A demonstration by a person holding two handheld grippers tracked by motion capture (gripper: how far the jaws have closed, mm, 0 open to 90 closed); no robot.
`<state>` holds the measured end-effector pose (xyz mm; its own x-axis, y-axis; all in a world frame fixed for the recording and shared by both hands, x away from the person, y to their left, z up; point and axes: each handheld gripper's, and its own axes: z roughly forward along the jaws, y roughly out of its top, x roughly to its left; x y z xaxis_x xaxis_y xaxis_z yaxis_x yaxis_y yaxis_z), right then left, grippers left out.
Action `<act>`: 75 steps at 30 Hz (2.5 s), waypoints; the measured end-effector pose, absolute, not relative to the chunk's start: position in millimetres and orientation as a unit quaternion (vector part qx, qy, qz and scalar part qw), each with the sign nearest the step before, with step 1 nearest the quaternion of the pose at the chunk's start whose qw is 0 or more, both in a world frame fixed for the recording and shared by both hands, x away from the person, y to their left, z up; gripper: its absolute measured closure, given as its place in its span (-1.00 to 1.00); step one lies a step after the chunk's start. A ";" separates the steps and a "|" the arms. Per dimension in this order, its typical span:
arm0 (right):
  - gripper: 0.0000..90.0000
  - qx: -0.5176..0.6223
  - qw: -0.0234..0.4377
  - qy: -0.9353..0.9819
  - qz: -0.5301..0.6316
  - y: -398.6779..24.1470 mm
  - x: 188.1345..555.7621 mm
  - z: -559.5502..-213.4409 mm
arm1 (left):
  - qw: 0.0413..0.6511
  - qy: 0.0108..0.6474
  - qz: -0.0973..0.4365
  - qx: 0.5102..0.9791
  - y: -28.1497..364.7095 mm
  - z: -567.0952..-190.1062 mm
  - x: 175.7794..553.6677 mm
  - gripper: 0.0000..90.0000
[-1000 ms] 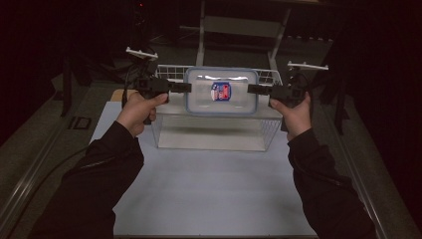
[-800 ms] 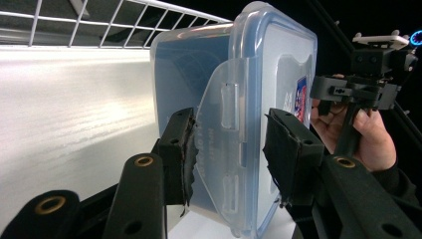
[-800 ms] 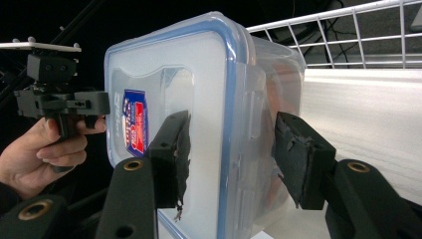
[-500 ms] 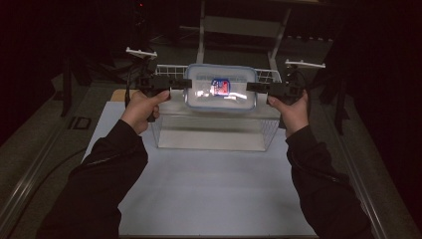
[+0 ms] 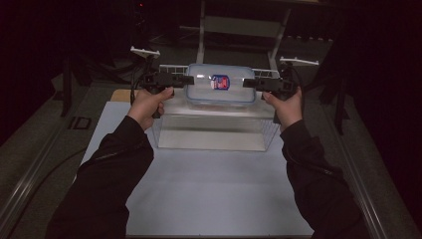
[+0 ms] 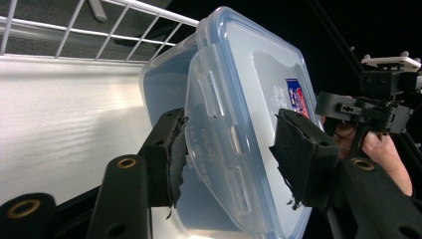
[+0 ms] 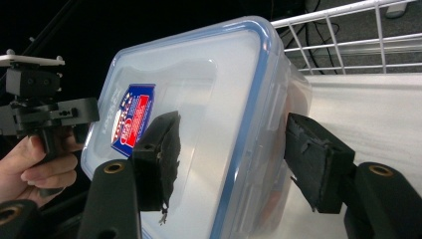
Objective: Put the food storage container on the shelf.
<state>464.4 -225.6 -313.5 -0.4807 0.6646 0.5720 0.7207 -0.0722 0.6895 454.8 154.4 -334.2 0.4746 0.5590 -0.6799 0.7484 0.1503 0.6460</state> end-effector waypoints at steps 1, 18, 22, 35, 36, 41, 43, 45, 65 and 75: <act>-0.14 -0.511 0.026 -0.681 -0.524 -225.3 466.2 -313.7 | 0.564 0.507 -0.084 0.646 154.0 -335.4 456.1 0.00; -0.24 -0.473 -0.039 -0.698 -0.537 -226.9 451.6 -298.2 | 0.586 0.448 0.048 0.674 156.0 -319.8 422.3 -0.62; -0.23 -0.449 -0.049 -0.708 -0.543 -226.7 436.5 -293.5 | 0.595 0.415 0.073 0.685 156.7 -318.7 403.4 -0.75; 0.55 -0.376 -0.045 -0.747 -0.547 -201.7 383.9 -306.5 | 0.606 0.367 0.105 0.698 148.9 -350.1 338.7 -0.99; 0.66 -0.376 -0.049 -0.749 -0.543 -198.8 382.8 -309.1 | 0.606 0.369 0.116 0.696 148.0 -355.5 333.3 -0.99; 0.99 -0.378 -0.053 -0.759 -0.528 -187.7 385.7 -321.7 | 0.594 0.359 0.159 0.702 141.3 -383.4 310.1 -0.99; 0.99 -0.380 -0.054 -0.767 -0.515 -176.9 391.0 -331.4 | 0.586 0.353 0.160 0.712 138.4 -392.7 302.2 -0.99; 1.00 -0.382 -0.051 -0.768 -0.511 -171.8 394.4 -335.6 | 0.585 0.349 0.151 0.717 136.9 -398.7 297.5 -0.99; 0.98 -0.386 -0.038 -0.774 -0.501 -149.1 417.2 -339.0 | 0.580 0.352 0.128 0.723 138.8 -416.4 295.2 -0.99; -0.25 -0.320 -0.041 -0.782 -0.533 -160.4 374.1 -344.9 | 0.587 0.339 0.118 0.726 139.3 -422.5 286.6 -0.99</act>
<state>374.1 -160.4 -344.9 -0.7921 0.5439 0.2770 0.4564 0.2266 0.8604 286.6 139.3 -422.5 0.7427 0.6301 -0.2267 0.3529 -0.0806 0.9322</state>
